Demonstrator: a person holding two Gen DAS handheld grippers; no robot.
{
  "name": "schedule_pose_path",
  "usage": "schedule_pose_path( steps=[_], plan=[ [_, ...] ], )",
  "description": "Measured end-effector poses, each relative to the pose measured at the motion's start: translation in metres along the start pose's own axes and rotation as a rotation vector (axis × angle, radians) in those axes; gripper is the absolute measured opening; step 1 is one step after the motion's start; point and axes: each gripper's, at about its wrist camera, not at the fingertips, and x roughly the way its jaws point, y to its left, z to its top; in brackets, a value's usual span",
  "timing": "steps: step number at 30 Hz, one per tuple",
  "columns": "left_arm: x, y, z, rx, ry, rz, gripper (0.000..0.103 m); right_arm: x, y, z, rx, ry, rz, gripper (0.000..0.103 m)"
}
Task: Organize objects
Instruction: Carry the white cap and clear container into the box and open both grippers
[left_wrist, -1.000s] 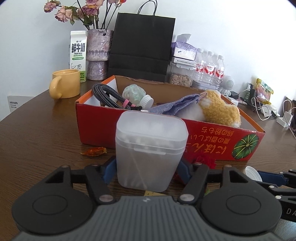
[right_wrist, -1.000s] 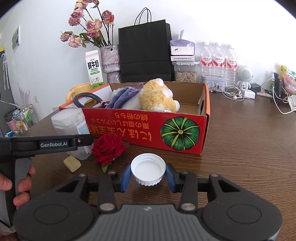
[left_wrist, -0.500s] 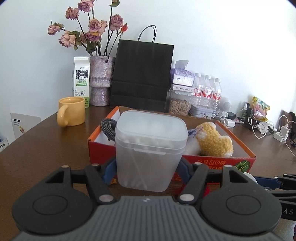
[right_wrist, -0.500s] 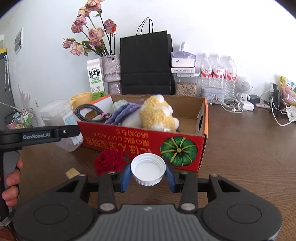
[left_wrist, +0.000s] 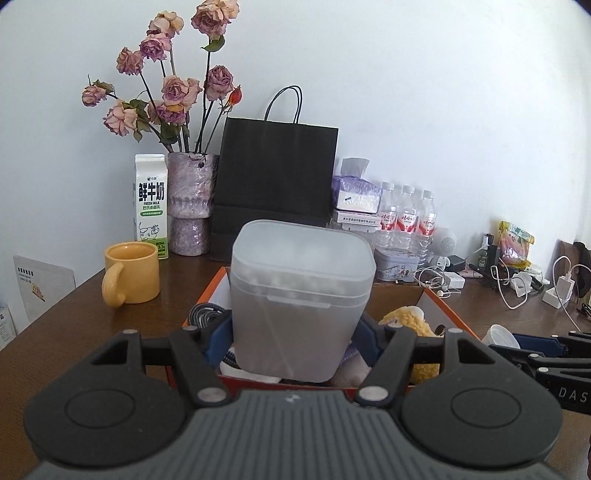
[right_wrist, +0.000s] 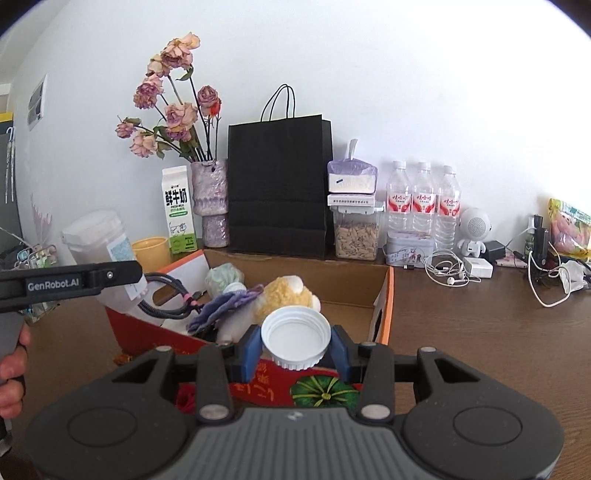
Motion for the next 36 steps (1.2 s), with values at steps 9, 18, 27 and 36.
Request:
schedule_pose_path(
  steps=[9,18,27,36],
  plan=[
    [0.035,-0.006,0.014,0.021,0.002,-0.017,0.067,0.036,-0.017,0.028,0.003,-0.035,-0.033,0.039],
    [0.081,-0.008,0.022,0.035,0.019,-0.032,0.067,0.096,-0.035,0.047,-0.022,0.003,-0.055,0.039],
    [0.124,0.002,0.019,0.024,0.074,-0.037,0.067,0.139,-0.052,0.035,0.037,0.024,-0.049,0.039],
    [0.129,0.005,0.010,0.025,0.073,0.014,0.103,0.138,-0.055,0.026,0.058,0.015,-0.011,0.056]
  ],
)
